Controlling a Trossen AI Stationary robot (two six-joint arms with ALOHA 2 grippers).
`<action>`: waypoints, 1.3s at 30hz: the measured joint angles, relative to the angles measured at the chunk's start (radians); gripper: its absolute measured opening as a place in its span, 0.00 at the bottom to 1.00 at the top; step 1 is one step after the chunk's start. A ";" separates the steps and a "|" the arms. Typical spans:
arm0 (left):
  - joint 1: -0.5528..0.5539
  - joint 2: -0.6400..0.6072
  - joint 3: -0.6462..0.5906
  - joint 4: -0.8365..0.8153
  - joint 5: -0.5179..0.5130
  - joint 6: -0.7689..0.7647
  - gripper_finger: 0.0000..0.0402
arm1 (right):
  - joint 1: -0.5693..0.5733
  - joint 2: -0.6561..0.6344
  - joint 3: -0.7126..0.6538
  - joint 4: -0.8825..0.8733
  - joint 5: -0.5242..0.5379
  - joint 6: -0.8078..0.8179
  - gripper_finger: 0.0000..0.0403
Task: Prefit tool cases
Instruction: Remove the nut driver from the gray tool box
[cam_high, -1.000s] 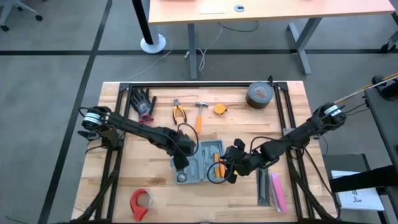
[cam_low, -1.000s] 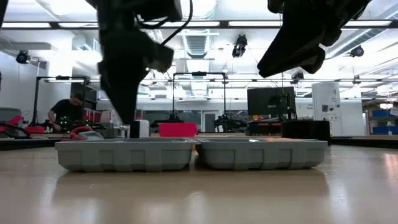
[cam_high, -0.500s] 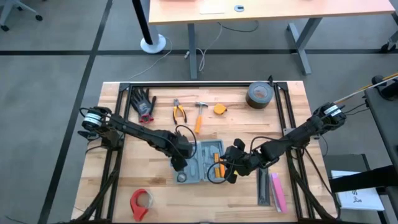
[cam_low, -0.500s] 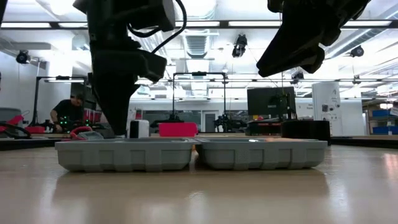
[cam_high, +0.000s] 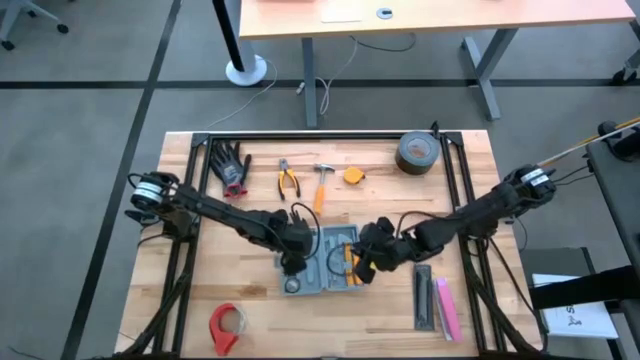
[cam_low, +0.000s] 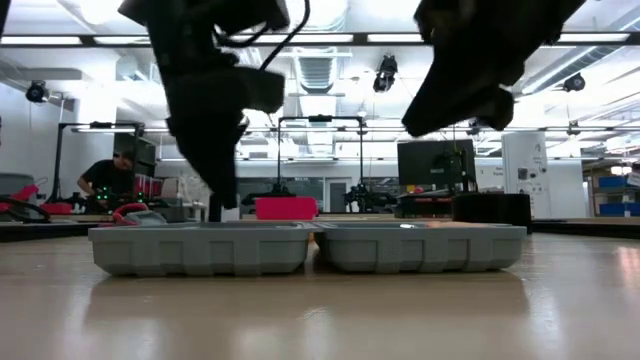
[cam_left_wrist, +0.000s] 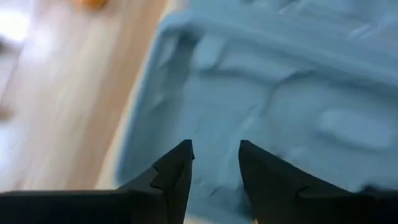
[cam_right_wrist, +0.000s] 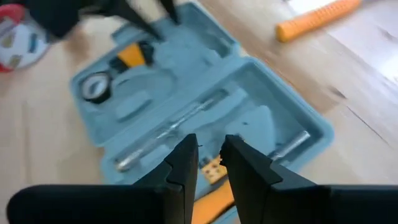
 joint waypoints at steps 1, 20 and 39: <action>-0.005 -0.001 0.000 0.034 0.000 0.002 0.33 | -0.018 0.000 0.000 -0.014 -0.012 0.009 0.17; -0.088 -0.054 -0.170 0.438 -0.125 -0.018 0.29 | -0.191 0.018 0.000 -0.082 -0.192 0.066 0.20; -0.090 -0.364 -0.508 0.718 -0.150 -0.135 0.28 | -0.245 0.254 0.320 -0.405 -0.215 -0.027 0.23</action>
